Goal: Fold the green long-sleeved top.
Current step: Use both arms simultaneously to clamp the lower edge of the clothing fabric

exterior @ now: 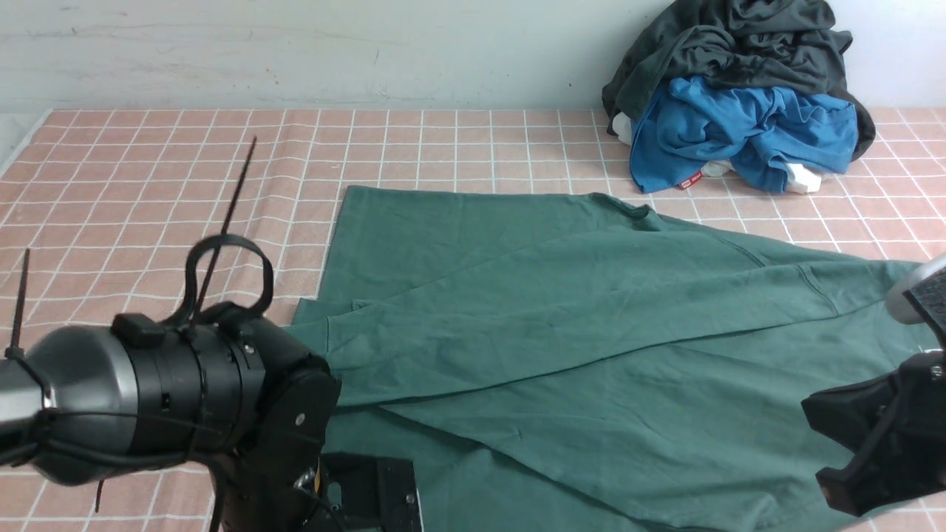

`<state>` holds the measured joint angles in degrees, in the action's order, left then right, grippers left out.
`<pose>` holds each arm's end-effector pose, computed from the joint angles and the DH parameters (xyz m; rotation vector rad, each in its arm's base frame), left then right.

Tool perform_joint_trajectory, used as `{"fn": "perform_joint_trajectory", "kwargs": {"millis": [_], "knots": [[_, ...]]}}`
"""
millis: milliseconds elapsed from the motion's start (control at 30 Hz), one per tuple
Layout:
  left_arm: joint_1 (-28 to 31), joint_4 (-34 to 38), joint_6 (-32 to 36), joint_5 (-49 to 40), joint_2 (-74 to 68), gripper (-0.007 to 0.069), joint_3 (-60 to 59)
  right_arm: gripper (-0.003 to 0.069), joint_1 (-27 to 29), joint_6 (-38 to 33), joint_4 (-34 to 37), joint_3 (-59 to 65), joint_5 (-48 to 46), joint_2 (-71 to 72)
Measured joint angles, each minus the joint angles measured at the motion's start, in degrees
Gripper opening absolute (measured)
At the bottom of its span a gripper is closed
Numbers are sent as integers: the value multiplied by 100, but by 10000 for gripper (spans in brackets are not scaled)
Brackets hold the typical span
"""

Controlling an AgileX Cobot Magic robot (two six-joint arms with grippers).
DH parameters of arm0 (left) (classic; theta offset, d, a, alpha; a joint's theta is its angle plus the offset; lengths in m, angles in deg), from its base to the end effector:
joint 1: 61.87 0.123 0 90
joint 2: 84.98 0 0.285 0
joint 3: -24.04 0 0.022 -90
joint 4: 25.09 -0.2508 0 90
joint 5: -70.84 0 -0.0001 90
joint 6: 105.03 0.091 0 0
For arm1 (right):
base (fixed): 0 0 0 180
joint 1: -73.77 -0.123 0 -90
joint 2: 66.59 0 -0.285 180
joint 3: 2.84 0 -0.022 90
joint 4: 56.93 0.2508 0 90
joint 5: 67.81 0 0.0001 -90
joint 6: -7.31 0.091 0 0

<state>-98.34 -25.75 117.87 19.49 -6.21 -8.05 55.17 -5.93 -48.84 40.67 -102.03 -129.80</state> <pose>0.1980 -0.1453 0.1558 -1.9627 -2.3473 -0.0063 0.1640 0.0628 0.2561 -0.5694 2.3940 0.1894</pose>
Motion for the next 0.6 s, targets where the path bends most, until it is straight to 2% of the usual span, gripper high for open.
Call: {"fn": "perform_joint_trajectory", "kwargs": {"millis": [100, 167, 367, 433, 567, 600], "knots": [[-23, -51, 84, 205, -23, 511, -98, -14, 0, 0, 67, 0, -23, 0], [-23, -85, 106, 280, -23, 465, -113, -14, 0, 0, 121, 0, -42, 0], [-28, -176, -264, 556, 12, 90, -120, -14, 0, -297, 123, -98, -367, 93], [-28, -165, -703, 524, 158, 29, -130, -14, 0, -584, 153, -242, -615, 288], [-28, -191, -1217, 267, 631, 8, -130, -14, 0, -1133, 167, -488, -894, 552], [-28, -269, -1362, 134, 906, 8, -130, -11, 0, -1486, 46, -536, -1011, 593]]}}
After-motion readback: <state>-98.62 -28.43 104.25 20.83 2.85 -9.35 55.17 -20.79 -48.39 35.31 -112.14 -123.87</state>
